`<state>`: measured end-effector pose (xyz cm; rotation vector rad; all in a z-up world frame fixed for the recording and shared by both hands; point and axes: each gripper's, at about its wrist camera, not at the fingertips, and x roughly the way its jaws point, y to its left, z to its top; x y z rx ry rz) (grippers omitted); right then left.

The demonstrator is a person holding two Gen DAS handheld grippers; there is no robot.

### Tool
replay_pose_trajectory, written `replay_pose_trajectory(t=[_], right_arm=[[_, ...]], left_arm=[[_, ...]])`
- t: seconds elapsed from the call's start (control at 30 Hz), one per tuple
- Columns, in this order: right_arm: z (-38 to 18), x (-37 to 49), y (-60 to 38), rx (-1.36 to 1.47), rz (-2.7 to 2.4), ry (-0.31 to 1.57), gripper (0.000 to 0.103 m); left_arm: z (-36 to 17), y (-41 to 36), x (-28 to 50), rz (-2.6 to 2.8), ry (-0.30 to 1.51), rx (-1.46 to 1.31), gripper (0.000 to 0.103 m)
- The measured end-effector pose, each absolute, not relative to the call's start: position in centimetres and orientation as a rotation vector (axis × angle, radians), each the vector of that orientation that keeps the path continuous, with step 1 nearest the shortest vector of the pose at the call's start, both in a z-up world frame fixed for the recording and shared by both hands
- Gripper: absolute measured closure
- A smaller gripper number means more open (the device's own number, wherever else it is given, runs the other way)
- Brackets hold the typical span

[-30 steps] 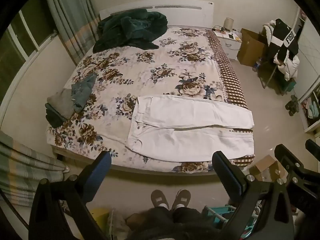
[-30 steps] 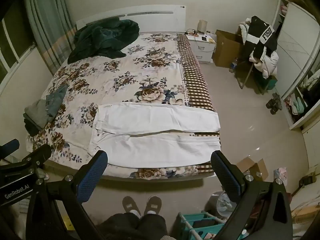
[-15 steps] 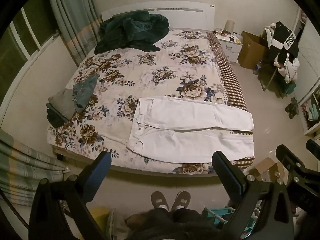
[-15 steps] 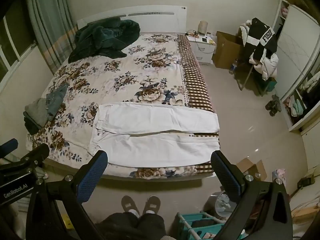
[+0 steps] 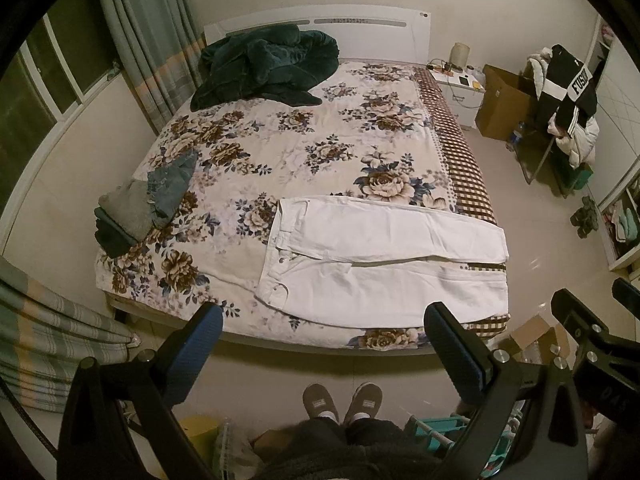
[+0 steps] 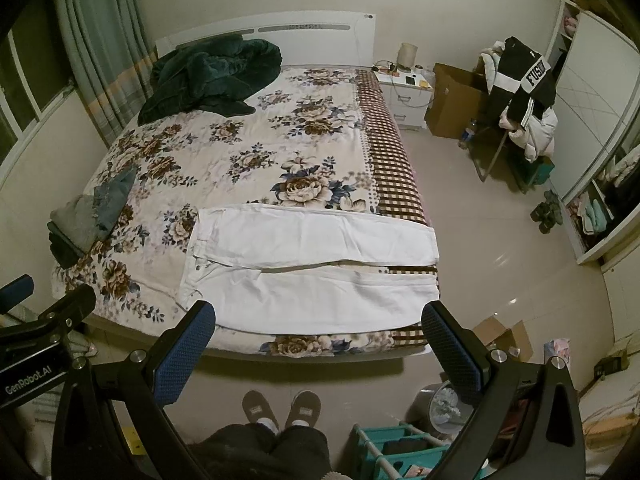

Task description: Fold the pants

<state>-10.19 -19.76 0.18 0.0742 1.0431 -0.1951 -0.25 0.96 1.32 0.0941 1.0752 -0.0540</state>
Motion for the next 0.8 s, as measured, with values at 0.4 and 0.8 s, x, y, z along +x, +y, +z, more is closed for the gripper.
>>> replay_pose_trajectory(t=[0.4,0.8], right_arm=[[0.3,-10.2,-19.4,0.074,-0.196,1.042,0.000],[-0.1,-10.8,-18.3,0.071,-0.190,1.042,0.000]], left_arm=[[1.4,1.1,-0.4,-0.055,1.071,0.095,0.000],[2.1,1.6,0.1,-0.050,1.062,0.092,0.000]])
